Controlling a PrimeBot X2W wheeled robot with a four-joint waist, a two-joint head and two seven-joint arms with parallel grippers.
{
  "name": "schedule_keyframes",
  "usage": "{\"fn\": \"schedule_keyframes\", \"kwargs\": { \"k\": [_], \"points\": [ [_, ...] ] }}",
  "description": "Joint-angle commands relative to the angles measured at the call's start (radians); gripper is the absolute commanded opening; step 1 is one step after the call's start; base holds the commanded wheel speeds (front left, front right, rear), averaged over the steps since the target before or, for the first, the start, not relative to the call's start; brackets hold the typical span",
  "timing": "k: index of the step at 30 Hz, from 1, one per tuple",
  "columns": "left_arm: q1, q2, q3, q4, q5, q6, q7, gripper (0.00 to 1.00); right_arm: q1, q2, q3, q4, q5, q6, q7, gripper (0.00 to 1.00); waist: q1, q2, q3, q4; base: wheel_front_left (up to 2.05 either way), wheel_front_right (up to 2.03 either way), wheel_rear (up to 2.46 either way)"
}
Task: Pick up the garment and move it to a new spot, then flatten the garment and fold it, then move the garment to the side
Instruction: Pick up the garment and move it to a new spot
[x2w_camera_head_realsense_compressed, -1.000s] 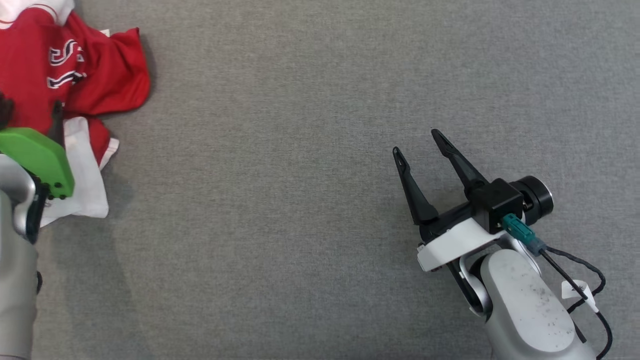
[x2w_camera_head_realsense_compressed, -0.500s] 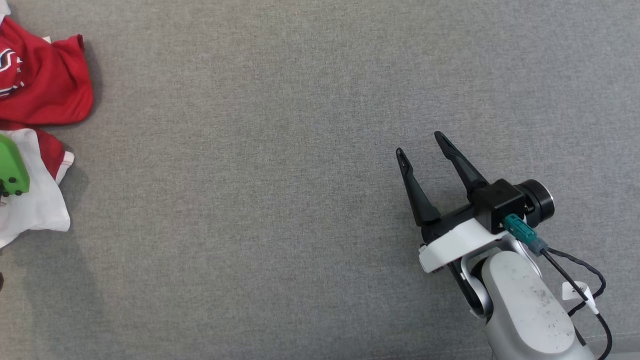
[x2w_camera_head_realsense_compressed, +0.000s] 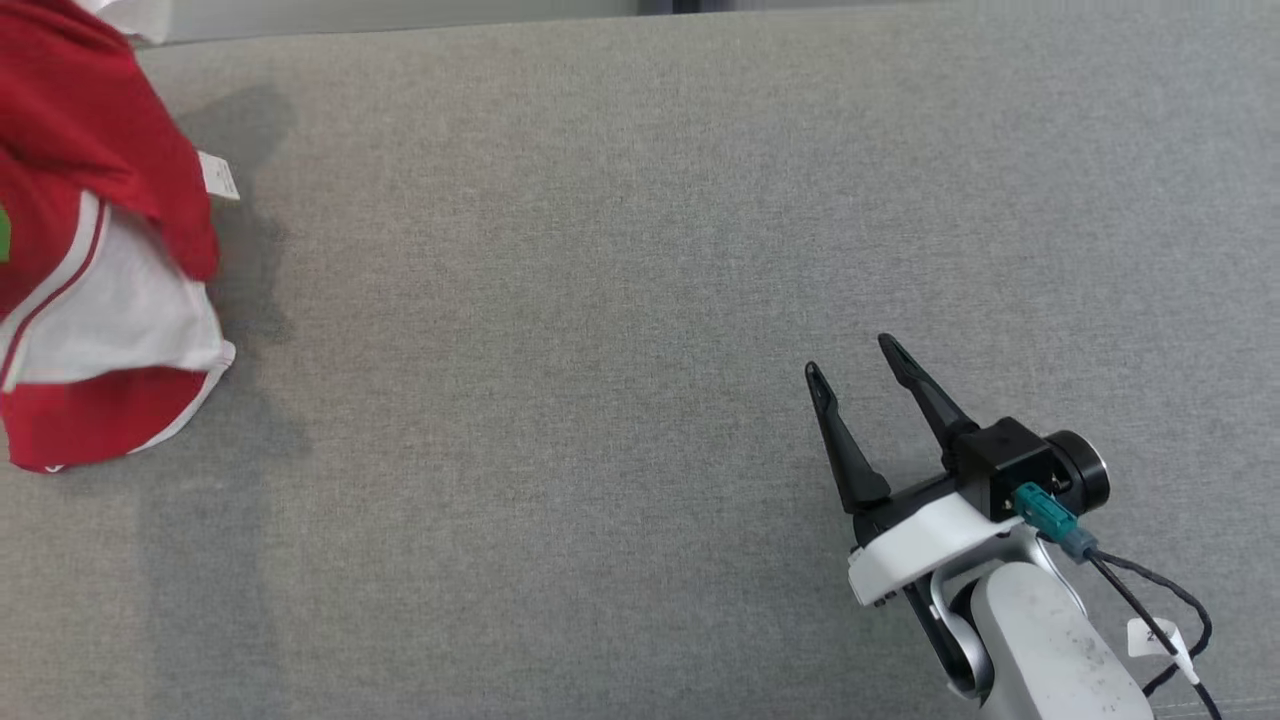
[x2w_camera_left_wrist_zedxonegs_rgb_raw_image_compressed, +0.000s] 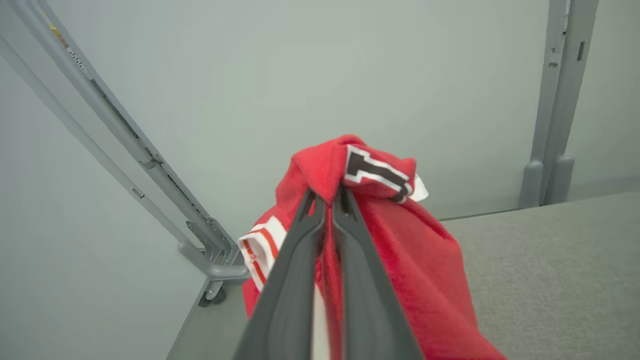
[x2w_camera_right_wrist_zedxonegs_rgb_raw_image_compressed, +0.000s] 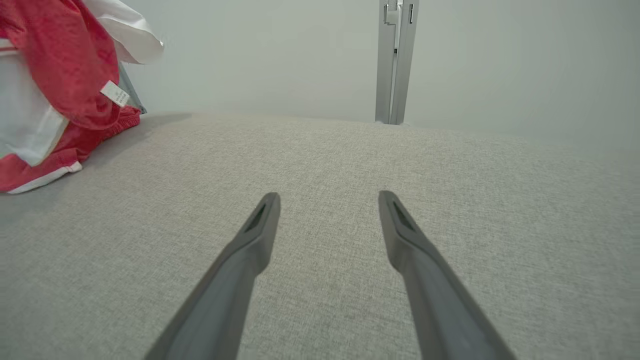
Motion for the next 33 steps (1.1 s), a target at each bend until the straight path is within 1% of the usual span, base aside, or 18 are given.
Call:
{"fn": "schedule_keyframes", "kwargs": {
  "k": [1,6,9,11,13,15,19,22,25,26,28,30,32,33],
  "points": [
    [0.031,-0.011,-0.004,-0.061,-0.022,-0.005,0.019,0.00,0.023,-0.001,-0.003,0.000,0.009,-0.001,-0.003,1.00,0.0000,0.0000,-0.060,-0.005,0.00,0.00,0.00],
    [0.108,-0.042,-0.018,-0.317,-0.095,-0.011,0.109,0.00,0.062,0.000,-0.010,-0.001,0.017,-0.001,-0.003,1.00,0.0000,0.0000,-0.111,-0.043,0.00,0.00,0.00],
    [0.171,-0.083,-0.034,-0.482,-0.161,-0.009,0.174,0.00,0.081,0.000,-0.011,-0.005,0.020,-0.001,-0.003,1.00,0.0000,0.0000,-0.130,-0.082,0.00,0.00,0.00],
    [0.211,-0.093,-0.053,-0.575,-0.178,-0.006,0.216,0.00,0.088,0.000,-0.010,-0.007,0.025,-0.001,-0.003,1.00,0.0000,0.0000,-0.136,-0.115,0.00,0.00,0.00],
    [0.249,-0.119,-0.080,-0.662,-0.210,-0.003,0.253,0.00,0.089,0.000,-0.010,-0.011,0.032,-0.001,-0.003,1.00,0.0000,0.0000,-0.136,-0.151,0.00,0.00,0.00],
    [0.287,-0.141,-0.111,-0.729,-0.225,0.001,0.279,0.00,0.096,0.000,-0.009,-0.014,0.039,-0.001,-0.003,1.00,0.0000,0.0000,-0.136,-0.192,0.00,0.00,0.00],
    [0.372,-0.191,-0.189,-0.812,-0.234,0.015,0.307,0.00,0.109,0.000,-0.012,-0.021,0.058,-0.001,-0.003,1.00,0.0000,0.0000,-0.134,-0.277,0.00,0.00,0.00],
    [0.429,-0.227,-0.247,-0.827,-0.233,0.028,0.314,0.00,0.124,0.001,-0.015,-0.028,0.070,-0.001,-0.003,1.00,0.0000,0.0000,-0.129,-0.342,0.00,0.00,0.00],
    [0.470,-0.248,-0.293,-0.790,-0.227,0.030,0.312,0.00,0.133,0.001,-0.023,-0.033,0.078,-0.001,-0.003,1.00,0.0000,0.0000,-0.122,-0.395,0.00,0.00,0.00],
    [0.477,-0.245,-0.304,-0.765,-0.212,0.028,0.306,0.00,0.137,0.001,-0.022,-0.034,0.080,-0.001,-0.003,1.00,0.0000,0.0000,-0.119,-0.416,0.00,0.00,0.00],
    [0.495,-0.255,-0.323,-0.696,-0.216,0.028,0.302,0.00,0.146,0.001,-0.027,-0.037,0.084,-0.001,-0.003,1.00,0.0000,0.0000,-0.117,-0.445,0.00,0.00,0.00],
    [0.484,-0.261,-0.345,-0.603,-0.193,0.026,0.288,0.00,0.151,0.001,-0.037,-0.040,0.090,-0.001,-0.003,1.00,0.0000,0.0000,-0.113,-0.466,0.00,0.00,0.00],
    [0.466,-0.287,-0.354,-0.495,-0.192,0.030,0.257,0.00,0.158,0.001,-0.039,-0.040,0.092,-0.001,-0.003,1.00,0.0000,0.0000,-0.112,-0.480,0.00,0.00,0.00],
    [0.452,-0.290,-0.359,-0.445,-0.174,0.030,0.237,0.00,0.160,0.001,-0.036,-0.040,0.093,-0.001,-0.003,1.00,0.0000,0.0000,-0.110,-0.485,0.00,0.00,0.00]
  ]
}}
